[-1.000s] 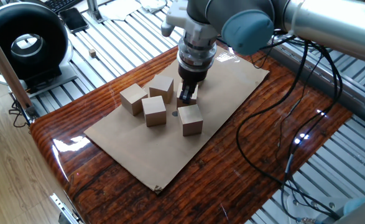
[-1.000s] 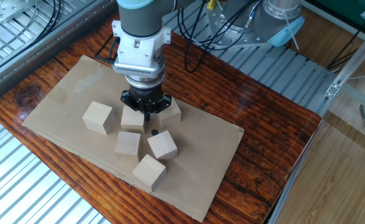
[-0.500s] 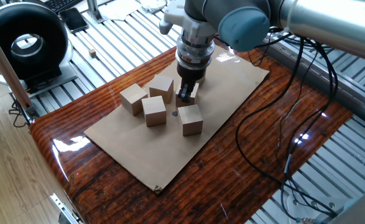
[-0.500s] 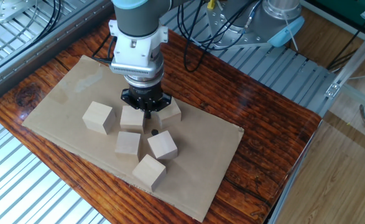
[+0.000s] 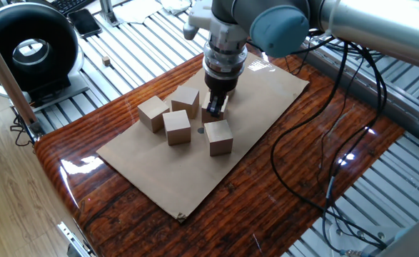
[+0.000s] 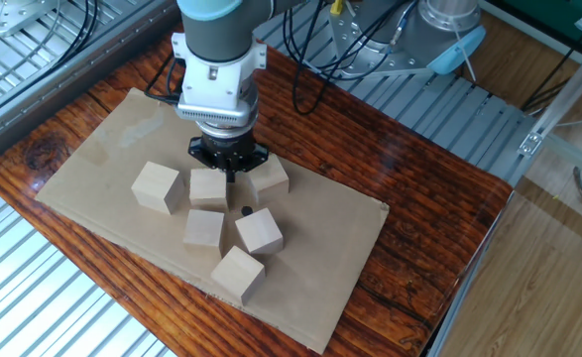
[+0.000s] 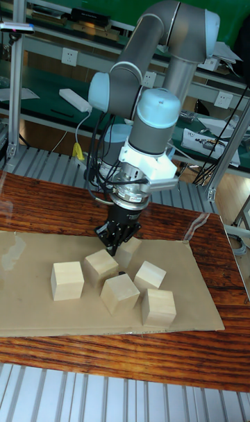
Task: Stack the blocks into a pyramid shape
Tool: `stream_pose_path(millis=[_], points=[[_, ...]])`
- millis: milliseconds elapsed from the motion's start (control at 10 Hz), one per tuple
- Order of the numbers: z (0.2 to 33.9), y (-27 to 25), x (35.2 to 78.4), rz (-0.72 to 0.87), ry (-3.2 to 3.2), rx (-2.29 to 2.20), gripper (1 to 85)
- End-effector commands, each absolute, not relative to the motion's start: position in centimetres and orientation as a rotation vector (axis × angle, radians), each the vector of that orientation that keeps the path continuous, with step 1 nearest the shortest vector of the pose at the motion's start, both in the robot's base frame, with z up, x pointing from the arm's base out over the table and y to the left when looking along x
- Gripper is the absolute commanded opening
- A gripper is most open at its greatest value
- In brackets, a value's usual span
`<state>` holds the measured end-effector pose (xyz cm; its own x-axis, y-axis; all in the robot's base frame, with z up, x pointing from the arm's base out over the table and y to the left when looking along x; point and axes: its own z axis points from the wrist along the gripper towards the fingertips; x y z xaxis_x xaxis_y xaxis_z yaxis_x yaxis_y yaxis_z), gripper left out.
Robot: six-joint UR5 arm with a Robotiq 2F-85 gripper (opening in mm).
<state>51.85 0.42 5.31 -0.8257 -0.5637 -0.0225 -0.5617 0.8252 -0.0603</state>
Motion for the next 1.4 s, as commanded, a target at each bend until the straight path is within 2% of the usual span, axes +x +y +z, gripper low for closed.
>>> stream_pose_path(millis=[0, 700, 900, 1000, 1100, 1300], points=[[5.3, 0.4, 52.9, -0.078, 2.934, -0.909, 1.0], [6.4, -1.1, 58.1, -0.102, 2.840, -0.876, 1.0], [6.3, -1.5, 57.9, -0.093, 2.856, -0.874, 1.0], [6.3, -0.7, 57.1, -0.039, 2.881, -0.839, 1.0], [6.2, 1.9, 55.2, 0.129, 2.939, -0.714, 1.0], [6.0, 4.0, 53.1, 0.231, 2.974, -0.638, 1.0]])
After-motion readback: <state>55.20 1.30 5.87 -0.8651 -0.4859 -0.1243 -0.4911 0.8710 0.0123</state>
